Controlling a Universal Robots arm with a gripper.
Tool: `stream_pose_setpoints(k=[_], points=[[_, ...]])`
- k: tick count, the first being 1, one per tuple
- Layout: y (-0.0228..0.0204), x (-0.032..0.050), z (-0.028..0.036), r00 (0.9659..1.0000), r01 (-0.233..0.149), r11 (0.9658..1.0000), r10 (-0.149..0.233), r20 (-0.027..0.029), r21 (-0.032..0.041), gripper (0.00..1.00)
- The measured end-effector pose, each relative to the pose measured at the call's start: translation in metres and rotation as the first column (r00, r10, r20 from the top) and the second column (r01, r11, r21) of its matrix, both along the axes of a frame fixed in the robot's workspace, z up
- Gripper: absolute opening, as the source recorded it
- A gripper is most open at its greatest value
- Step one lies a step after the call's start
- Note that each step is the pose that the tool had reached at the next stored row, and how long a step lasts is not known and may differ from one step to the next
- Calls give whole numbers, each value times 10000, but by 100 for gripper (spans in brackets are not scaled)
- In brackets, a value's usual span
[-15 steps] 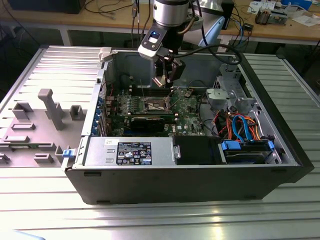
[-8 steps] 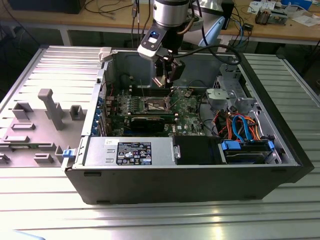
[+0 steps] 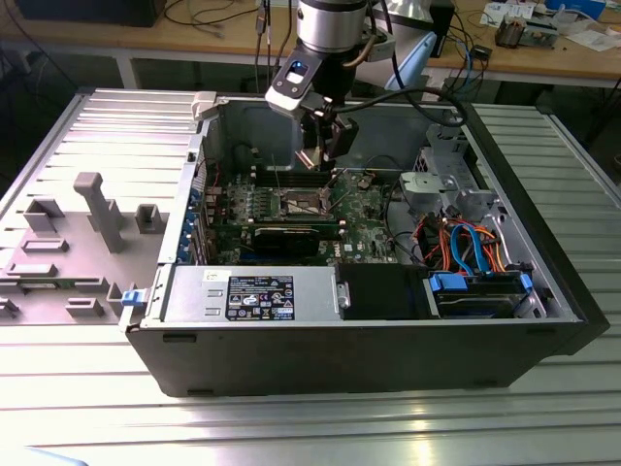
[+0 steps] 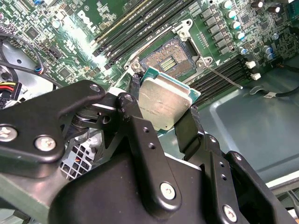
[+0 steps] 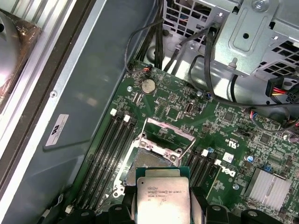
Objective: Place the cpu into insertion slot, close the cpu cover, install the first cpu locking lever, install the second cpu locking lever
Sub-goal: 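Place the cpu into insertion slot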
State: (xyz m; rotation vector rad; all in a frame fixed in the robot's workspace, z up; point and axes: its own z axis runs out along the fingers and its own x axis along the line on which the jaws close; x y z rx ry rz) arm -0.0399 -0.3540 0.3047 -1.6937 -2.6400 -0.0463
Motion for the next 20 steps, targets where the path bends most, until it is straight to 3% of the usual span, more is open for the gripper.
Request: stream_pose_setpoints(k=[20], points=[[0, 0, -6, 9998, 196, 9998, -196, 0, 0, 55]])
